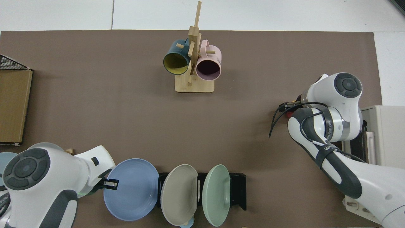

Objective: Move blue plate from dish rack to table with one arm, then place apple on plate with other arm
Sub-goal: 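Lift the blue plate out and carry it to the table center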

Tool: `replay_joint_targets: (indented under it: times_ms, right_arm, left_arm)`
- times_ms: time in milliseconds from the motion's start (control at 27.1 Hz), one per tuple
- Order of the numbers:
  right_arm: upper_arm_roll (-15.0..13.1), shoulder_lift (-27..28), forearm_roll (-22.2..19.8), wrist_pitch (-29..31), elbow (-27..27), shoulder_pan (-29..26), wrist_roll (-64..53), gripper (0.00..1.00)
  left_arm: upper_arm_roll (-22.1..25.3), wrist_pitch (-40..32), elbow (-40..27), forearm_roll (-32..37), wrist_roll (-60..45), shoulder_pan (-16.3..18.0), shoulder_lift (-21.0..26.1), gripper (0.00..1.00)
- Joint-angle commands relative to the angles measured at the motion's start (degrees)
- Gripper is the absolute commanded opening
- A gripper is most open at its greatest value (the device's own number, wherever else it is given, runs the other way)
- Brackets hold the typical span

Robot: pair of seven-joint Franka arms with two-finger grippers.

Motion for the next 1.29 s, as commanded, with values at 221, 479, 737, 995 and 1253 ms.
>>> replay_joint_targets:
  times_ms: [221, 479, 737, 995, 1253]
  right_arm:
    - [0.57, -1.58, -0.45, -4.41, 3.06, -0.40, -0.90, 0.05]
    - [0.57, -4.74, -0.45, -9.33, 5.00, 0.12, -0.82, 0.05]
    - [0.57, -9.13, -0.45, -14.60, 5.97, -0.05, -0.99, 0.05]
    - [0.48, -12.03, -0.36, -18.65, 7.20, -0.49, -1.25, 0.06]
    - [0.22, -14.05, -0.36, -22.70, 8.70, -0.67, -1.34, 0.06]
  left_arm:
    - [0.81, -4.78, 8.82, 1.27, -0.44, 2.34, -0.18, 0.07]
    - [2.91, -3.38, 11.37, -0.57, 1.05, 3.05, 2.10, 0.05]
    - [5.11, -0.66, 17.34, -6.90, 3.08, 2.96, 10.44, 0.00]
    - [5.11, 9.18, 17.44, -11.82, 1.59, 2.79, 16.77, 0.00]
    - [4.15, 18.67, 17.35, -19.20, 0.97, 2.17, 23.89, 0.00]
